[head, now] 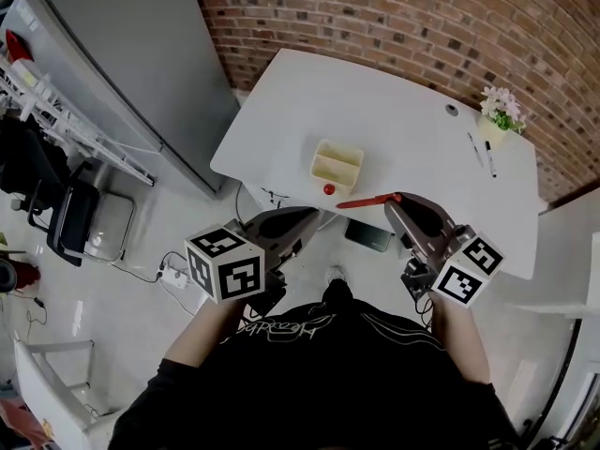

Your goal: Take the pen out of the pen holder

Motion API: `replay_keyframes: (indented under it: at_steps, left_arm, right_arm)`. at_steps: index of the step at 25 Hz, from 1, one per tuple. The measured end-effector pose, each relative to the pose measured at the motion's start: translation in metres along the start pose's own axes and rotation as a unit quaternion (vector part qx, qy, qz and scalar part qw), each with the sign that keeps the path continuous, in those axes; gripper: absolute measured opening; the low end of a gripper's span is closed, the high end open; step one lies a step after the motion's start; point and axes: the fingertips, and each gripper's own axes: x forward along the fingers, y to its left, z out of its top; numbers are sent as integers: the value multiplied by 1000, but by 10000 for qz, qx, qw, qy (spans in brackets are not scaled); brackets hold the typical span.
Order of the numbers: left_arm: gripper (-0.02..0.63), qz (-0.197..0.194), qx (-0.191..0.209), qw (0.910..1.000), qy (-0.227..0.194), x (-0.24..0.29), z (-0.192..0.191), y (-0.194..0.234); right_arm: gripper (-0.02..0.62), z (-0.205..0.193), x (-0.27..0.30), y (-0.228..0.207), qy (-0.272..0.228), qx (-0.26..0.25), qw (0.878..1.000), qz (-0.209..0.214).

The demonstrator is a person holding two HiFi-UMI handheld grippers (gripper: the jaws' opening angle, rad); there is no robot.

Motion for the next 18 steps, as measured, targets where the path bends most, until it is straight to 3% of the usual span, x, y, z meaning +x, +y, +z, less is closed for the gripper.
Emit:
replay_keyframes:
  at_steps: [18]
  left_arm:
    - [3,-167,245,9995,-107,-37,-14,-30]
  right_arm:
    - [49,-21,-27,66,-37,42,9999,152]
